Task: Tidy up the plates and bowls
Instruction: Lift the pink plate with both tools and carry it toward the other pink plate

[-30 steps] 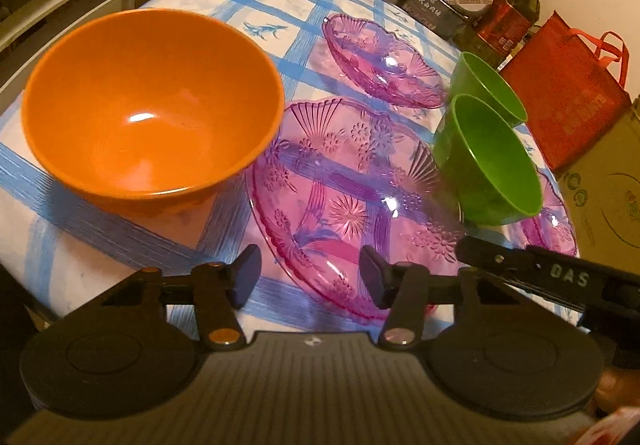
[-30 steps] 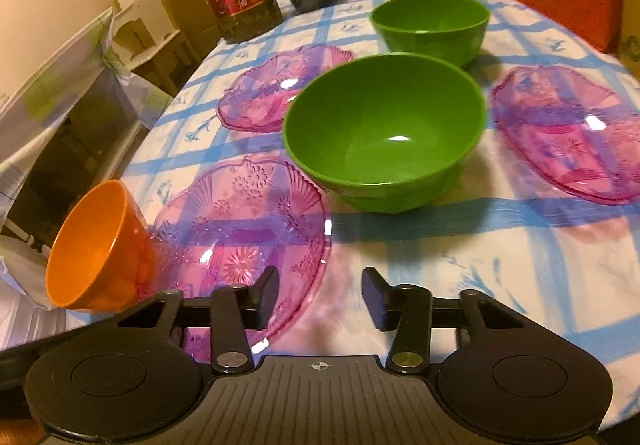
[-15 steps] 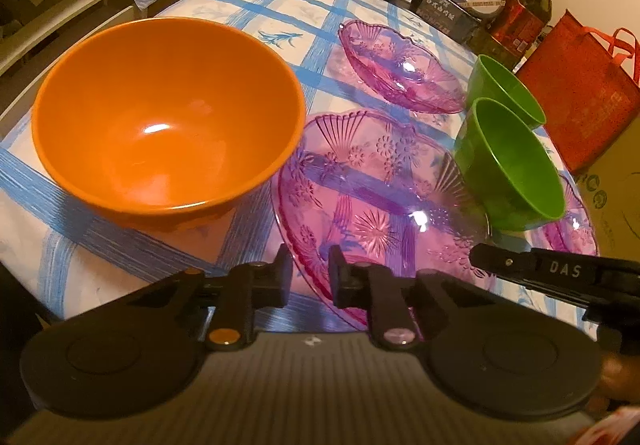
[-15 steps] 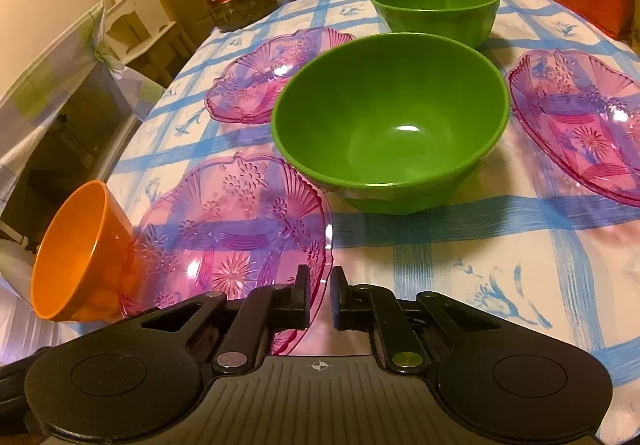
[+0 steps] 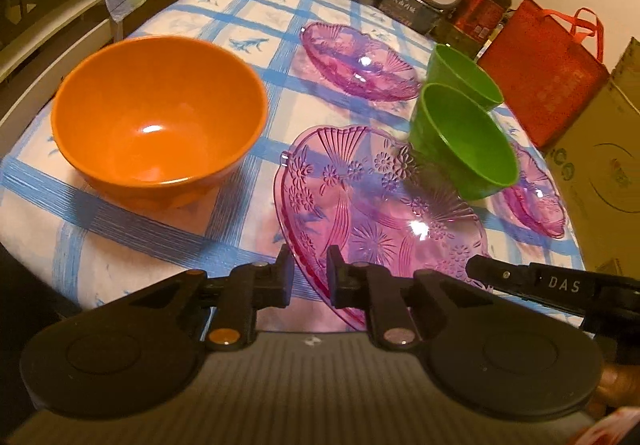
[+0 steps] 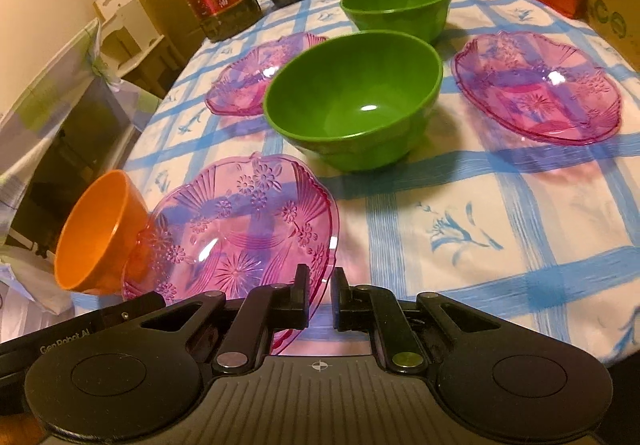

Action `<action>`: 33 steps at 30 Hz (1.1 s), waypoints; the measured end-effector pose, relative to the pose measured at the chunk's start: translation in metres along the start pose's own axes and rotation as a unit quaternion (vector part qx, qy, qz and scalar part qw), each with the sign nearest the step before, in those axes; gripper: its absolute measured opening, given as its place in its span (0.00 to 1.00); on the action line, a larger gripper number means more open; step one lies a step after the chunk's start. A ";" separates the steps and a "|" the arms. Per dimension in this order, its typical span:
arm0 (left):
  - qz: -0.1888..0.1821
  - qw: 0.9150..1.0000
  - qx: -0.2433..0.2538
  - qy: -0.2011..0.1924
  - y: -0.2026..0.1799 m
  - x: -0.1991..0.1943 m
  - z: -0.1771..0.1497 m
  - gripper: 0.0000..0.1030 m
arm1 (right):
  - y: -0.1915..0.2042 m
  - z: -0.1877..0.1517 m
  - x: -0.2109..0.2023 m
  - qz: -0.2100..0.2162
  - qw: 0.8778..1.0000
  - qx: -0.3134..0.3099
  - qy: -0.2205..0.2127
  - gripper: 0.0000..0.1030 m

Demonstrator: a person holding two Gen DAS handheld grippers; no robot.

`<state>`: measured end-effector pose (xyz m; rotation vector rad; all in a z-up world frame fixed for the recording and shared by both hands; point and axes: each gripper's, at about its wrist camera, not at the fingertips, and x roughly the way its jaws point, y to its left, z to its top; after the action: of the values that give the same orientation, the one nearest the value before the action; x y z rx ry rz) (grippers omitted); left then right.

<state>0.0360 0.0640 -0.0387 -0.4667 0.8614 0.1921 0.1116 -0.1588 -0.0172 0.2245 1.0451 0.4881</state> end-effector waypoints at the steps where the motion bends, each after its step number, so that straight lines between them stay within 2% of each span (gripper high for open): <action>1: -0.001 1.000 0.000 -0.003 0.000 -0.004 0.000 0.14 | 0.002 0.000 -0.004 0.001 1.000 -0.001 -0.004 0.10; 8: -0.004 1.000 -0.003 -0.021 0.002 -0.025 0.003 0.14 | 0.018 0.003 -0.023 0.009 0.999 -0.018 -0.029 0.10; 19: -0.003 0.999 0.006 -0.042 -0.001 -0.041 0.016 0.14 | 0.031 0.014 -0.032 0.017 0.998 -0.030 -0.049 0.10; 33: -0.007 0.998 0.022 -0.054 -0.010 -0.032 0.049 0.14 | 0.037 0.045 -0.030 0.017 0.996 -0.040 -0.073 0.10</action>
<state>0.0519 0.0789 0.0165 -0.4178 0.7545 0.1829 0.1282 -0.1389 0.0425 0.2047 0.8795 0.5353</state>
